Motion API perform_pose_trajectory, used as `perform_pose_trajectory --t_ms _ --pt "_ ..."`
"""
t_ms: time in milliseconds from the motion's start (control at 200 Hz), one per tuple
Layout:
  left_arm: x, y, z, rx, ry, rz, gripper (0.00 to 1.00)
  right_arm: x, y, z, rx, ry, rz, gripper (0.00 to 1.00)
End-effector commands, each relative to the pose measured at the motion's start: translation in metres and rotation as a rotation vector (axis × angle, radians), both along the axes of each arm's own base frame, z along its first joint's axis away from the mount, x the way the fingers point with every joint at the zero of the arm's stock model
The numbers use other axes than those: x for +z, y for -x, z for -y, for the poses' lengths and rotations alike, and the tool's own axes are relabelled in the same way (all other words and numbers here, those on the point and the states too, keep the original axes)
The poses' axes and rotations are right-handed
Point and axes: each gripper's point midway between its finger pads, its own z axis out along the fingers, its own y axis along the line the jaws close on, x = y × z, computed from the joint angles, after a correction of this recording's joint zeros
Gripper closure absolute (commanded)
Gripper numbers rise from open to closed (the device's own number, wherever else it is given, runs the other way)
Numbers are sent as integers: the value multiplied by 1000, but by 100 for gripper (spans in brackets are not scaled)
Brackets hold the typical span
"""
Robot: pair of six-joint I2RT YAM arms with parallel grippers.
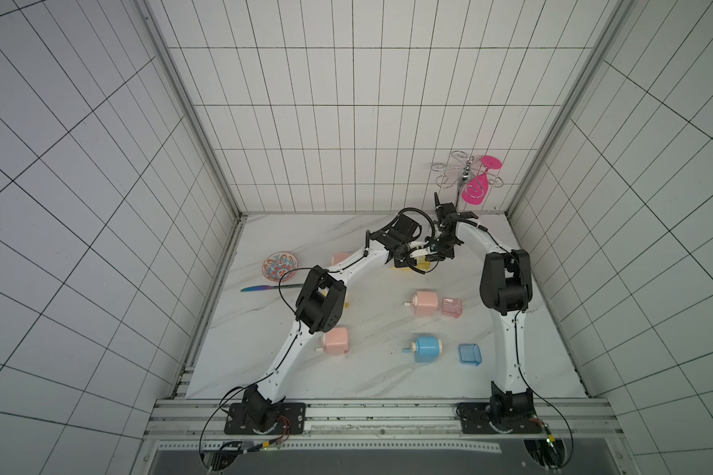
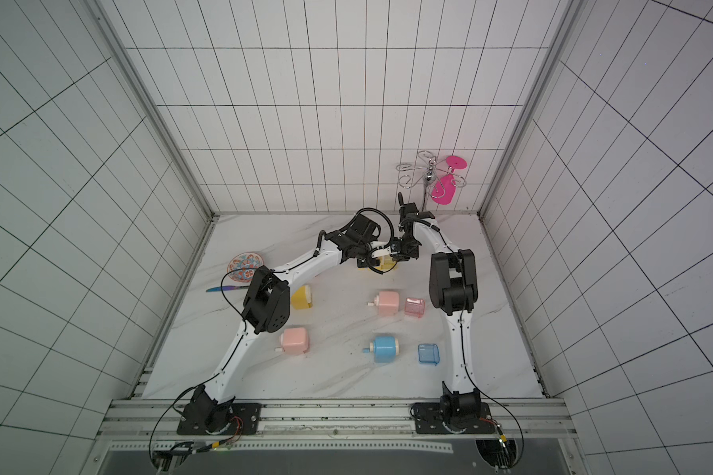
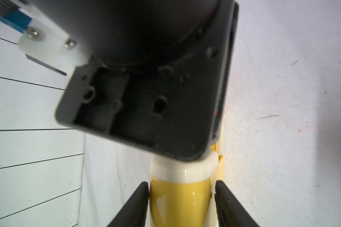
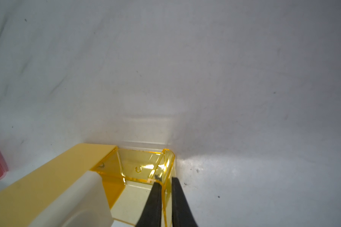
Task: Put the tray back into the pencil sharpener
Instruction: Close the container of the pencil sharpener.
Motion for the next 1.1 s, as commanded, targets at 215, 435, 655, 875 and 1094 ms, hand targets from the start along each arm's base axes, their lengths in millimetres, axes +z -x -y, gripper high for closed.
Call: perform_pose_trajectory --t_ms 215,435,655,875,1094 --pt "28 2 3 -21 32 42 43 9 5 -1 -10 -41 6 88" --pt "28 3 4 -23 33 41 43 13 4 -5 16 -55 21 83" --pt "28 2 3 -21 33 43 43 16 2 -3 12 -50 28 75" --pt "29 0 0 -15 31 45 43 29 -2 7 -42 -67 71 70" --pt "30 -1 -3 -12 26 50 41 51 -2 19 -68 -93 119 69"
